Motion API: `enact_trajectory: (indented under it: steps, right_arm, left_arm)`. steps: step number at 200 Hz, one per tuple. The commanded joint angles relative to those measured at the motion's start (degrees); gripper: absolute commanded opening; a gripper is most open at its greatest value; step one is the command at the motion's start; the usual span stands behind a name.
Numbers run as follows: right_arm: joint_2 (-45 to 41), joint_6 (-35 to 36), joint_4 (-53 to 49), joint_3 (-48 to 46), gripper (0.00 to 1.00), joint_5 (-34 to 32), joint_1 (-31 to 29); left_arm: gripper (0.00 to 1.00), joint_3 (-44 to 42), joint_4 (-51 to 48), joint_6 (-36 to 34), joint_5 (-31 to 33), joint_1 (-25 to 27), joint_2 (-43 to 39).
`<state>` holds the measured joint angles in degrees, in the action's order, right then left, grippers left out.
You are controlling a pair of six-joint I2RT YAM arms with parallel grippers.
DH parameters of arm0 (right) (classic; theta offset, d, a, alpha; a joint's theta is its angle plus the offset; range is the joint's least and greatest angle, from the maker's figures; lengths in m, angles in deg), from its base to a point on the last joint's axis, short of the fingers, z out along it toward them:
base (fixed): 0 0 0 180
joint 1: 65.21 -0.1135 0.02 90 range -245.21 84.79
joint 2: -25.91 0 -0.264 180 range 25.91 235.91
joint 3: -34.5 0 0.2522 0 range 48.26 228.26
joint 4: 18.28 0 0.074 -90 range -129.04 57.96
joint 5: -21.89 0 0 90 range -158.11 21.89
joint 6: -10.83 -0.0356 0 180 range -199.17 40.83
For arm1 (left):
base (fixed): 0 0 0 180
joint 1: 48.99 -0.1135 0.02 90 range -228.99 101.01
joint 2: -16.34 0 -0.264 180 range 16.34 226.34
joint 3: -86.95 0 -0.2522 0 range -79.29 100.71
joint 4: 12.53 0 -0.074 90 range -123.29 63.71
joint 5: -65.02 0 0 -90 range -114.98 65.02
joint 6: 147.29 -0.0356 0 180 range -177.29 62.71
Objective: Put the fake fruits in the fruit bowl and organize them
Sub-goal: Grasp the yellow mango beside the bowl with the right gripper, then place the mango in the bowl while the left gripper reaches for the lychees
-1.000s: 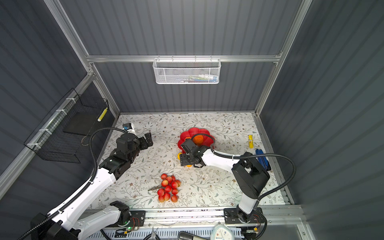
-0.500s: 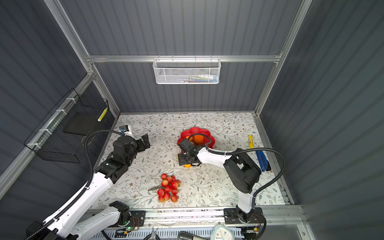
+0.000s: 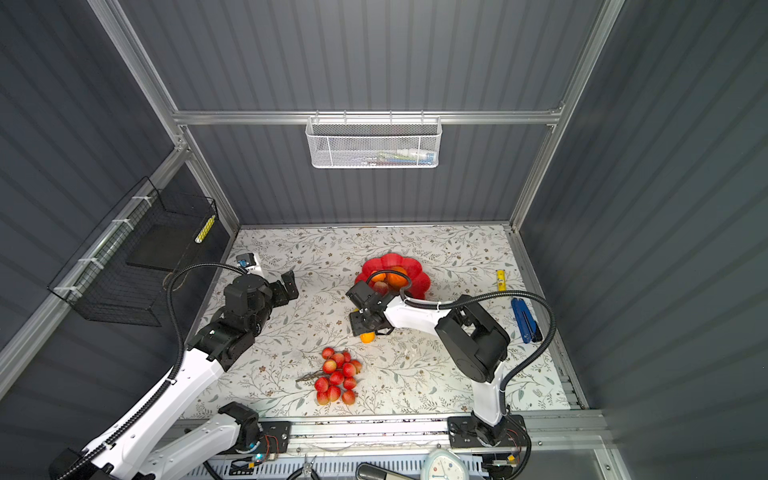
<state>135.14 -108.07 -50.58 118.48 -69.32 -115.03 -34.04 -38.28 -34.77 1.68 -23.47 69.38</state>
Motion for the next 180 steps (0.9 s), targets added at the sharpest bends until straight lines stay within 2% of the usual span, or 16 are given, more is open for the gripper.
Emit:
enact_trajectory:
  steps: [1, 44, 56, 93, 117, 153, 180]
  right_arm:
    - [0.55, 0.19, -1.28, 0.56, 0.57, 0.49, -0.70]
    - [-0.68, -0.45, -0.88, 0.44, 0.32, 0.75, -1.15]
    - [-1.69, -0.39, -0.89, 0.28, 0.27, 0.33, -1.08]
    - [-9.69, -0.54, -1.77, -0.22, 0.24, -0.99, -0.57]
    - [-17.73, -1.24, -2.28, -2.02, 0.23, -1.36, 2.15]
    - [-26.38, 1.18, -3.43, -5.51, 0.24, -2.53, 11.70]
    - [-26.37, 4.99, -2.79, -7.45, 0.24, -3.41, 19.22]
  left_arm:
    - [1.00, -0.74, -0.75, -0.38, 0.87, -0.03, -1.09]
    - [1.00, -0.86, -1.10, 0.13, 0.86, -0.04, -1.36]
    - [1.00, -1.06, -1.19, 0.45, 0.87, -0.03, -1.44]
    - [1.00, -1.56, -2.91, 2.15, -0.08, -0.03, -1.38]
    - [1.00, -1.88, -6.66, 5.30, -1.82, -0.03, -1.86]
    - [1.00, -3.27, -14.66, 12.85, -6.72, -0.03, -4.72]
    - [1.00, -4.52, -21.41, 18.86, -11.49, -0.03, -8.03]
